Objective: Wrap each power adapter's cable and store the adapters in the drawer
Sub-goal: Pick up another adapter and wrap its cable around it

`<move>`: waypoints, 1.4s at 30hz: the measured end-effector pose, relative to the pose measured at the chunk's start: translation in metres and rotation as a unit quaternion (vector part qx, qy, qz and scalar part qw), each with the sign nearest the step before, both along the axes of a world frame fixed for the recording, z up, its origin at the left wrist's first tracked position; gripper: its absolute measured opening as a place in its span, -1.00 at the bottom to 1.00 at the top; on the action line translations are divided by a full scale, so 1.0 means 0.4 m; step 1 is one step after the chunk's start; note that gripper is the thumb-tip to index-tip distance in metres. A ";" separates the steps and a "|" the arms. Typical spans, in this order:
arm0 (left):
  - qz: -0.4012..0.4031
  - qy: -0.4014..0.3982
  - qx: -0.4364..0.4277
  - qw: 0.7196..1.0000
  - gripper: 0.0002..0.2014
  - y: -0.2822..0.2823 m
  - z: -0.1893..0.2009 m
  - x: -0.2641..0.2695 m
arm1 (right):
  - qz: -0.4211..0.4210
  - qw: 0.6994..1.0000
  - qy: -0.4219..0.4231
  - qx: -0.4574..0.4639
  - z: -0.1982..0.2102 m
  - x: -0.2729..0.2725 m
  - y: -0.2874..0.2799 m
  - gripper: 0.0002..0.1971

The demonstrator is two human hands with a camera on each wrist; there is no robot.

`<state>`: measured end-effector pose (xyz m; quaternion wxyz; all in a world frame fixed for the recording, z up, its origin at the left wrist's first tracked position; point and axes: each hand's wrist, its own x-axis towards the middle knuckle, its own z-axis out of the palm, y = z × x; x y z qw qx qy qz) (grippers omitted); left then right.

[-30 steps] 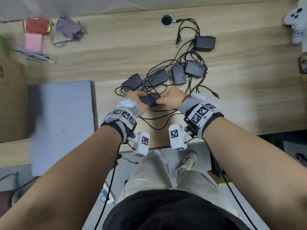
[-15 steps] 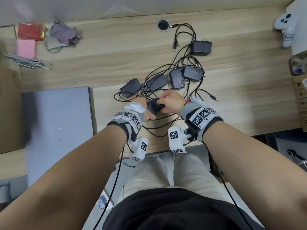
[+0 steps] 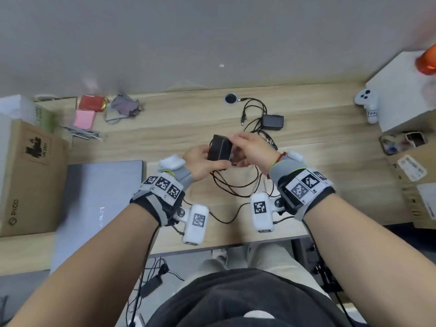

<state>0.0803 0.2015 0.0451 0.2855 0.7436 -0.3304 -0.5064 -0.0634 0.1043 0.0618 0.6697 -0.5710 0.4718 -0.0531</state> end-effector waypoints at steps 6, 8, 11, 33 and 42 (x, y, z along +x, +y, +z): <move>0.040 0.027 -0.116 0.992 -0.45 -0.049 0.143 0.015 | 0.001 0.993 -0.078 -0.085 0.136 0.002 -0.028 -0.64; 0.056 0.025 -0.155 0.986 -0.52 -0.075 0.202 0.025 | 0.003 0.990 -0.089 -0.106 0.170 0.010 -0.040 -0.66; 0.111 0.054 -0.212 0.969 -0.61 -0.113 0.299 0.046 | 0.039 0.988 -0.088 -0.125 0.209 0.024 -0.048 -0.67; 0.004 -0.112 -0.179 0.977 -0.52 -0.165 0.457 0.175 | 0.009 0.954 -0.114 -0.277 0.401 0.074 -0.126 -0.65; -0.027 -0.121 -0.184 0.975 -0.56 -0.151 0.465 0.162 | 0.024 0.954 -0.106 -0.280 0.395 0.080 -0.127 -0.72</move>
